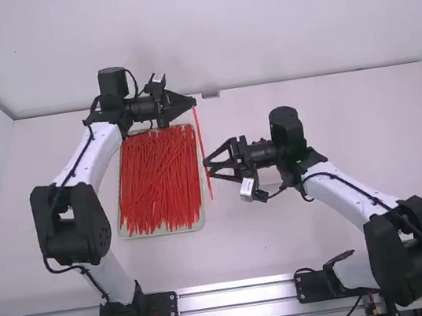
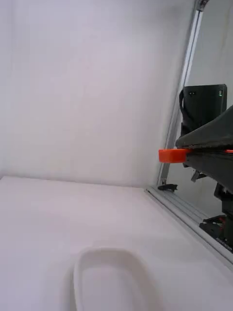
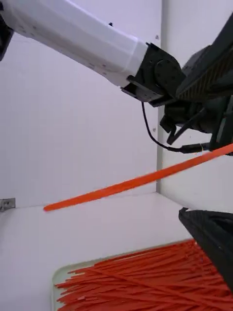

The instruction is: Fasten the cable tie

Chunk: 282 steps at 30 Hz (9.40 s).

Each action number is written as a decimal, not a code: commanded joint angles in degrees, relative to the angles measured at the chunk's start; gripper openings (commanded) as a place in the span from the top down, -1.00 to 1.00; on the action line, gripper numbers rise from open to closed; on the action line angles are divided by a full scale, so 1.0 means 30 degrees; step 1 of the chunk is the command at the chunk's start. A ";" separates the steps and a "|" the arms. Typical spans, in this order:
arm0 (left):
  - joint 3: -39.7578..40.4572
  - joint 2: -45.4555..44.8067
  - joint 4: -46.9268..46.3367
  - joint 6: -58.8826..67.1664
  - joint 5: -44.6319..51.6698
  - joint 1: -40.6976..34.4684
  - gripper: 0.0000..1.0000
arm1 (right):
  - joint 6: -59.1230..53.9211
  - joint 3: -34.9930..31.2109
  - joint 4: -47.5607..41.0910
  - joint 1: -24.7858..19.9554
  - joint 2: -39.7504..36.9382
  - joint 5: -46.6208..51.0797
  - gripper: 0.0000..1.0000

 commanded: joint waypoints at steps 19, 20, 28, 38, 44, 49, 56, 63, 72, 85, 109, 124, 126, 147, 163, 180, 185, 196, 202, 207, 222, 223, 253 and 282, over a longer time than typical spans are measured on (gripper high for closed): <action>-0.0291 0.0095 0.0947 -0.0066 0.0182 -0.0306 0.96 | 0.0168 0.0415 0.0189 0.0488 0.0146 -0.0758 0.56; -0.0291 0.0095 0.0954 -0.0066 0.0182 -0.0306 0.95 | 0.0160 0.0415 0.0182 0.0488 0.0146 -0.0758 0.60; -0.0291 0.0095 0.0969 -0.0066 0.0175 -0.0306 0.96 | 0.0168 0.0415 0.0138 0.0488 0.0146 -0.0743 0.87; -0.0291 0.0095 0.1013 0.0000 0.0204 -0.0299 0.96 | 0.0168 0.0415 0.0095 0.0291 0.0146 -0.0750 1.00; -0.0291 0.0095 0.1180 -0.0007 0.0175 -0.0299 0.96 | 0.0160 0.0415 -0.0328 -0.0226 0.0146 -0.0823 1.00; -0.0291 0.0095 0.1180 0.0000 0.0095 -0.0299 0.96 | 0.0153 0.0415 -0.0335 -0.0342 0.0146 -0.0823 0.93; -0.0291 0.0095 0.1180 0.0015 0.0007 -0.0306 0.96 | 0.0160 0.0415 -0.0350 -0.0299 0.0146 -0.0823 1.00; -0.0291 0.0095 0.1173 0.0160 0.0022 -0.0299 0.96 | 0.0160 0.0415 -0.0350 -0.0240 0.0146 -0.0816 1.00; -0.0291 0.0095 0.1166 0.0583 0.0233 -0.0306 0.96 | 0.0160 0.0415 -0.0350 -0.0299 0.0146 -0.0823 1.00; -0.0291 0.0095 0.1166 0.0809 0.0386 -0.0306 0.96 | 0.0160 0.0415 -0.0350 -0.0284 0.0146 -0.0816 1.00; -0.0291 0.0095 0.0874 0.3956 0.1239 -0.0306 0.96 | 0.3876 0.0415 -0.0342 -0.0189 0.0146 -0.1341 1.00; -0.0299 0.0095 0.0809 0.4605 0.1253 -0.0306 0.96 | 0.9136 0.0415 -0.0379 -0.0015 0.0146 -0.1341 1.00; -0.0313 0.0095 0.0809 0.4597 0.1253 -0.0299 0.96 | 1.0455 0.0415 -0.0168 -0.0015 0.0146 -0.1319 1.00; -0.0342 0.0095 0.0896 0.5034 0.1188 -0.0306 0.95 | 1.4367 0.0415 0.0393 -0.0073 0.0146 -0.2310 1.00; -0.0342 0.0095 0.4444 0.5603 0.1173 -0.0306 0.96 | 3.1081 0.0423 1.0877 -0.0058 0.0146 0.0066 1.00; -0.0342 0.0095 1.2021 0.7927 0.1246 -0.0321 0.96 | 4.3794 0.0430 1.2662 0.0000 0.0146 0.4269 1.00; -0.0342 0.0095 1.2604 0.9770 0.1239 -0.0306 0.96 | 4.6533 0.0423 1.2648 -0.0262 0.0146 0.4765 1.00; -0.0342 0.0095 1.3580 1.4549 0.4087 -0.0525 0.97 | 5.1291 0.0430 1.1963 -0.0146 0.0146 0.5319 1.00; -0.0342 0.0095 1.5161 1.4950 0.5450 -0.0809 0.67 | 5.2114 0.0430 1.1001 -0.0117 0.0146 0.5974 1.00; -0.0342 0.0095 1.5059 1.4972 0.5464 -0.0809 0.97 | 5.2741 0.0430 1.0987 0.0255 0.0146 0.5763 1.00; -0.0342 0.0095 1.4870 1.5839 0.5464 -0.0801 0.97 | 5.4824 0.0430 1.0652 0.0386 0.0146 0.5967 1.00; -0.0342 0.0095 1.4783 1.6116 0.5464 -0.0809 0.97 | 5.5021 0.0430 1.0652 0.0386 0.0146 0.5836 1.00; -0.0597 0.0095 1.3471 2.2134 0.5472 -0.1107 0.97 | 5.6631 0.0430 0.8218 0.0386 0.0146 0.5326 1.00; -0.2142 0.0095 1.6181 2.3445 0.5472 -0.1683 0.97 | 5.5983 0.1209 0.6623 0.0364 0.0146 0.6018 1.00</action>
